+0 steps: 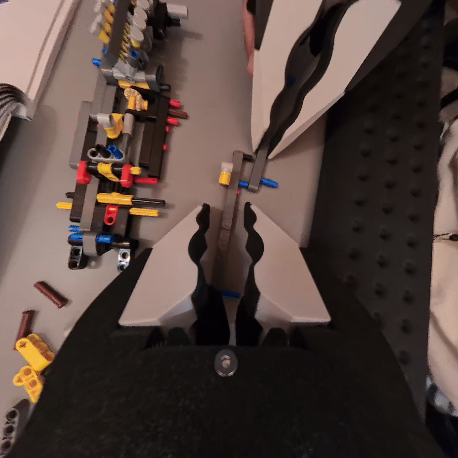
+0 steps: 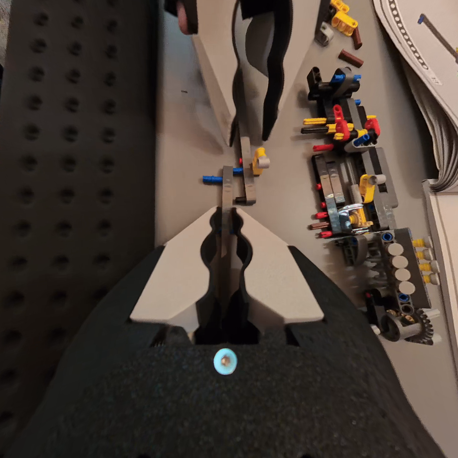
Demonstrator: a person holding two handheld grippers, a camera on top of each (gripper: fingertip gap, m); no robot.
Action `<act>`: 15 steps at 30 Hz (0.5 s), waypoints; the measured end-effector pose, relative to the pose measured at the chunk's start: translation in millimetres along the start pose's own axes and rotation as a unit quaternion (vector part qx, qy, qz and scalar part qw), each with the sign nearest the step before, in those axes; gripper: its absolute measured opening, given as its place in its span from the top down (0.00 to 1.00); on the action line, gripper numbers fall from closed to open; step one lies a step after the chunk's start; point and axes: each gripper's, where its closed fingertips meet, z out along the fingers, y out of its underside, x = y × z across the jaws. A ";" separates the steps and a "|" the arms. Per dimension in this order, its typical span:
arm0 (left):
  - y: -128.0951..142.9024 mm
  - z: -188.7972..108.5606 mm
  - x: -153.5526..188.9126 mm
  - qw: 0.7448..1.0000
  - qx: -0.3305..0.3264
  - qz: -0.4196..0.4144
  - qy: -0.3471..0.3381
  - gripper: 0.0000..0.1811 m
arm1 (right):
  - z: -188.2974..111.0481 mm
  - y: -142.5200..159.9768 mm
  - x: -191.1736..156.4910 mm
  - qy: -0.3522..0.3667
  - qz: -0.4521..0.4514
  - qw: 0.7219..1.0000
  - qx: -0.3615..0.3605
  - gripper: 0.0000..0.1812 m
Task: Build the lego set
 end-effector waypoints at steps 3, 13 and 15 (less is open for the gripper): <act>0.5 6.2 -1.3 0.999 -0.010 0.034 -0.008 0.96 | 0.2 0.1 0.8 -0.003 -0.013 1.000 -0.009 0.97; 4.0 5.0 6.7 0.998 0.011 0.057 0.025 0.96 | -0.4 2.6 5.2 -0.024 -0.006 0.998 -0.059 0.96; 4.6 4.4 7.6 0.998 0.012 0.057 0.033 0.96 | 0.1 2.1 6.0 -0.030 0.003 0.998 -0.057 0.96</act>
